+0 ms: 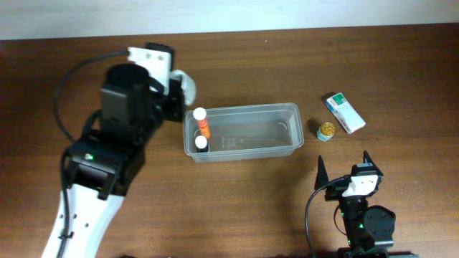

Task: Pack container
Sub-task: 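Lift the white spray bottle and carry it over the container, then lower the spray bottle into the container beside the orange tube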

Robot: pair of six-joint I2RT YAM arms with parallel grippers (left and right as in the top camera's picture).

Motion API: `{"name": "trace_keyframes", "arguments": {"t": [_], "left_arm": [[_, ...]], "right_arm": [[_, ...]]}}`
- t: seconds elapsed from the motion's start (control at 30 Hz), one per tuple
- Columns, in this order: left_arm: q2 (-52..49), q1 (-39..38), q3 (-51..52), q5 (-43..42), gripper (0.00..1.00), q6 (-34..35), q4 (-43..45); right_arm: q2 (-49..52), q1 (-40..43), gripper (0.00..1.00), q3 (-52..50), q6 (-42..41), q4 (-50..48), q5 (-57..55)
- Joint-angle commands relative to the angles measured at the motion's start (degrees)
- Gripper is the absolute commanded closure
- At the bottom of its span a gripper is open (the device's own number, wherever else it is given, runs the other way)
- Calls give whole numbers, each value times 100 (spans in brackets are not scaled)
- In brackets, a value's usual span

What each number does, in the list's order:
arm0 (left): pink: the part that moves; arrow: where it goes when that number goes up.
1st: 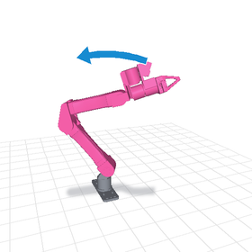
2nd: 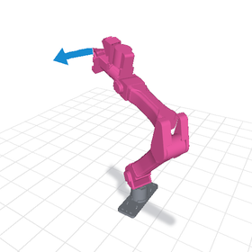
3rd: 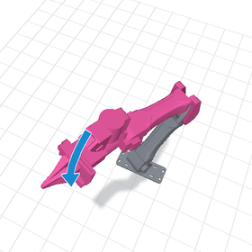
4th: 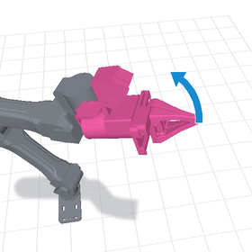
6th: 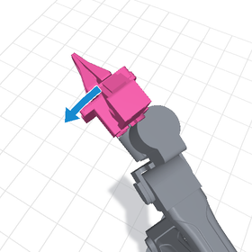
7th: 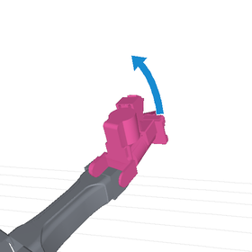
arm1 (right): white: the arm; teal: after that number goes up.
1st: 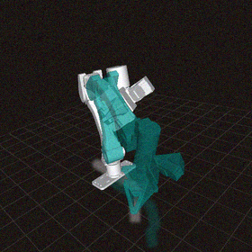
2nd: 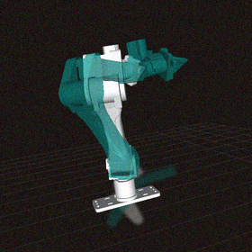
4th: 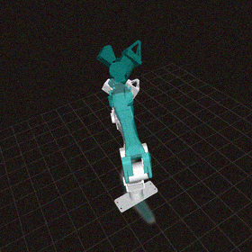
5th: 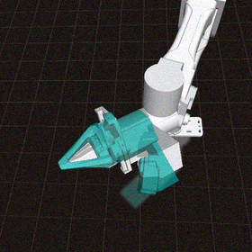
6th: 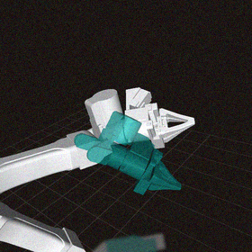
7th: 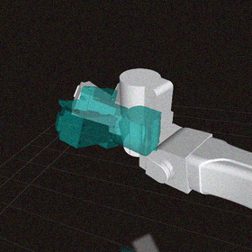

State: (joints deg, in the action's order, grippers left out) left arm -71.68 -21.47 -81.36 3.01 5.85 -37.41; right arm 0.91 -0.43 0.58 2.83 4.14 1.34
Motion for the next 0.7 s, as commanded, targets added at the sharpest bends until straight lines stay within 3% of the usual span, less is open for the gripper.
{"name": "trace_keyframes", "arguments": {"t": [0.0,0.17,0.4,0.53,0.67], "left_arm": [[85,-553,-142,-24,78,142,74],[-68,-1202,-140,57,78,221,46],[-772,-1805,-140,1075,78,1019,-197],[-1200,-2083,-140,1873,78,1836,-330],[-1574,-2264,-140,2033,78,2159,-372]], "right_arm": [[-37,11,2,-26,-7,35,-31],[-37,11,2,-26,-7,35,-31],[-37,11,2,-26,-7,35,-31],[-37,11,2,-26,-7,35,-33],[-37,11,2,-26,-7,35,-31]]}}
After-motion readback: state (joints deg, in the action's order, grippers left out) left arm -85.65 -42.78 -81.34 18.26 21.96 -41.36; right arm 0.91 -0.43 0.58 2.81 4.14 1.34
